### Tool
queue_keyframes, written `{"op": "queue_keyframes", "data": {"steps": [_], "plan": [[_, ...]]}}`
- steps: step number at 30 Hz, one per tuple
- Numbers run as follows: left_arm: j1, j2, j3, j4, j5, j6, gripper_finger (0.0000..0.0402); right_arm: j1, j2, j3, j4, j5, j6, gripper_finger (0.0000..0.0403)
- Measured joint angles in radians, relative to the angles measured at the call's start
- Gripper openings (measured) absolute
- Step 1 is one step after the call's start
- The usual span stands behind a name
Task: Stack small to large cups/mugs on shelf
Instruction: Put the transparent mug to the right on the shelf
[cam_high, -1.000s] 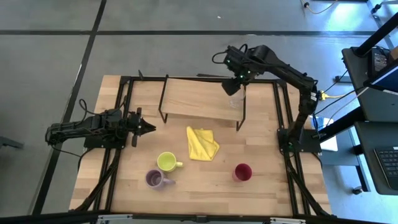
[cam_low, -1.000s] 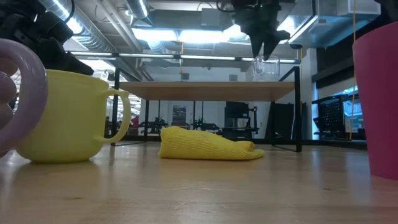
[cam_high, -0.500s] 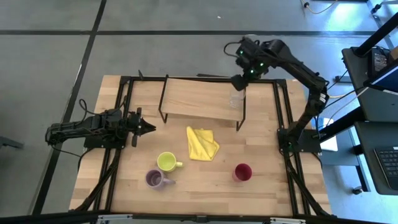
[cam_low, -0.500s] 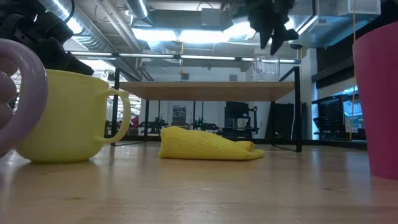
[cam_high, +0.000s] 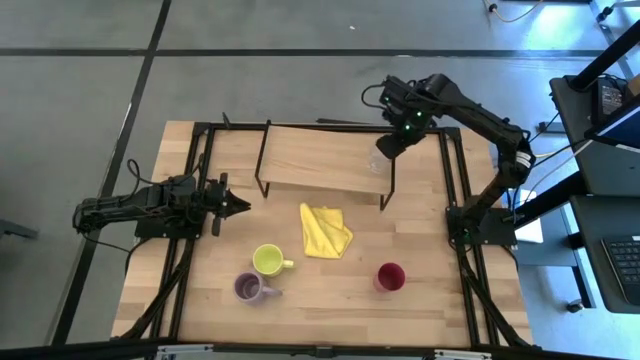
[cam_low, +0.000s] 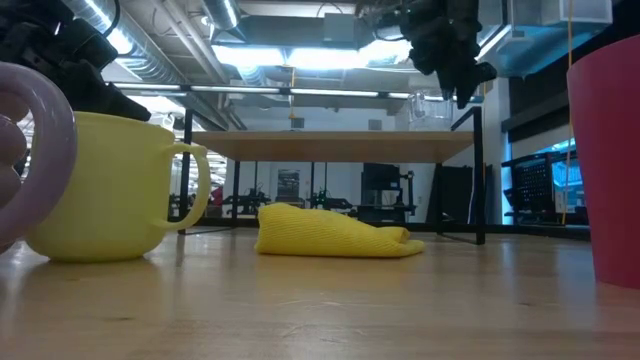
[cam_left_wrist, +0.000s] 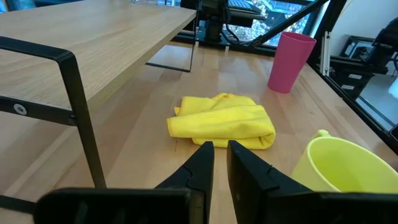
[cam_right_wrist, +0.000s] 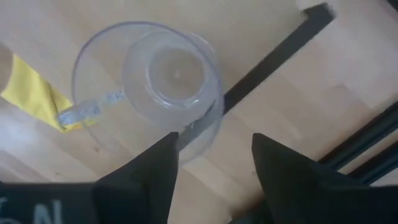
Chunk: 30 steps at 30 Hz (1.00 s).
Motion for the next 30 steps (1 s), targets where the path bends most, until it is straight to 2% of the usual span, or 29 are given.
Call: {"op": "queue_keyframes", "data": {"steps": [5,8,15,24,30], "plan": [[0.0,0.0,0.0,0.0,0.0,0.0,0.0039,0.029,0.002,-0.02,0.011,0.005,0.006,0.0201],[0.0,0.0,0.0,0.0,0.0,0.0,0.0039,0.042,0.002,-0.02,0.031,0.007,0.006,0.0184],[0.0,0.0,0.0,0.0,0.0,0.0,0.0039,0.046,0.002,-0.02,0.066,0.007,-0.026,0.0109],[0.0,0.0,0.0,0.0,0.0,0.0,0.0039,0.046,0.002,-0.02,0.097,0.061,-0.166,0.0011],[0.0,0.0,0.0,0.0,0.0,0.0,0.0039,0.046,0.002,-0.02,0.124,0.061,-0.206,0.0022]]}}
